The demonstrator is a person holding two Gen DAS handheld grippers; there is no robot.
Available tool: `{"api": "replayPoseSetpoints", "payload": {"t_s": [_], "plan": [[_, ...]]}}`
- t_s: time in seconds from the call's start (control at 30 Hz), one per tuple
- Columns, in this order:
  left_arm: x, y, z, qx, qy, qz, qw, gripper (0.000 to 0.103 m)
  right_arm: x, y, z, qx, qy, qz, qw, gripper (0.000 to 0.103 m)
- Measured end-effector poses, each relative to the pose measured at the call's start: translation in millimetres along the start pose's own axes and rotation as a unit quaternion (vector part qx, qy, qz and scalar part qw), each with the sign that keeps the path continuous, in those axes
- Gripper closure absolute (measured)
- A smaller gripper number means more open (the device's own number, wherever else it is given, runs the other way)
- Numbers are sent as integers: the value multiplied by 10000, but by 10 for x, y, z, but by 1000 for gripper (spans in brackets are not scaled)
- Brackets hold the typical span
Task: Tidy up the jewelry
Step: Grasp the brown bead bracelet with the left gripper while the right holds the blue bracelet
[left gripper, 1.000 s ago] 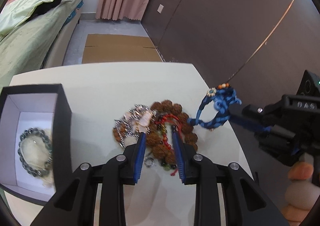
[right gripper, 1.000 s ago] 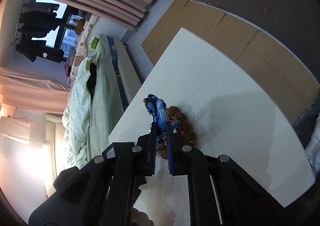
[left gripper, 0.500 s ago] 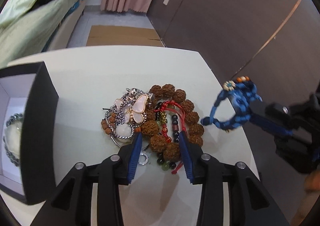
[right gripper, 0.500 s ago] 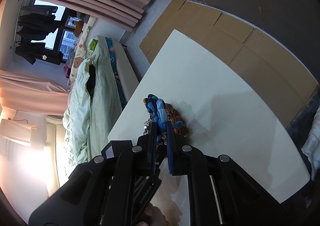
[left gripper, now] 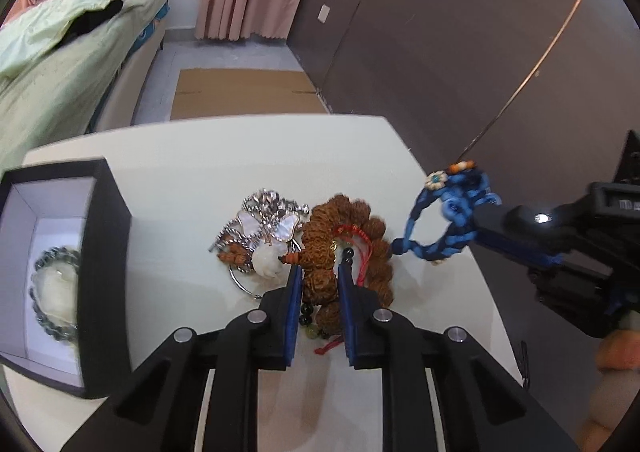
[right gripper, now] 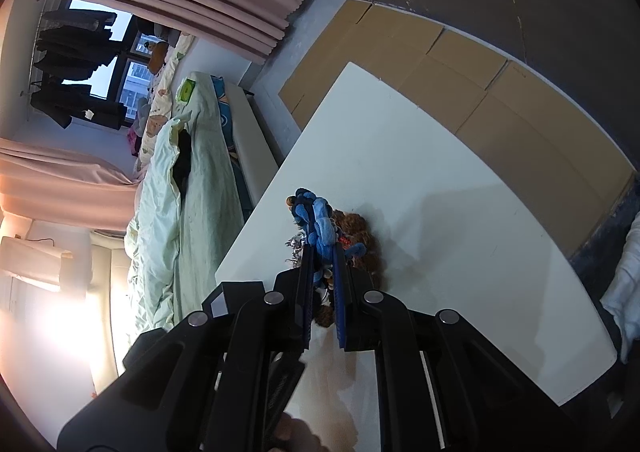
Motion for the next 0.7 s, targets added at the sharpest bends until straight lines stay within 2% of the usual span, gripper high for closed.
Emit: {"api": "replayPoseSetpoints", "payload": {"t_s": [0.4, 0.5, 0.6, 0.7], "plan": [[65, -462, 174, -384, -164, -196, 9989, 87, -29, -17, 35, 38, -30, -24, 10000, 93], [33, -460, 213, -379, -45, 47, 9993, 87, -37, -31, 40, 40, -54, -7, 10000, 93], [-63, -400, 261, -148, 75, 376, 9992, 86, -64, -24, 56, 46, -95, 19, 9999, 93], [-131, -357, 302, 50, 150, 492, 9987, 85, -90, -15, 71, 42, -120, 56, 9999, 93]]}}
Point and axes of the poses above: each gripper's, at about its wrist camera, not at the fingertips, and y roughly the way its jaws point, z to its left, x to its top, the point moved 2 cm from there along y, roughly the way its jaws point
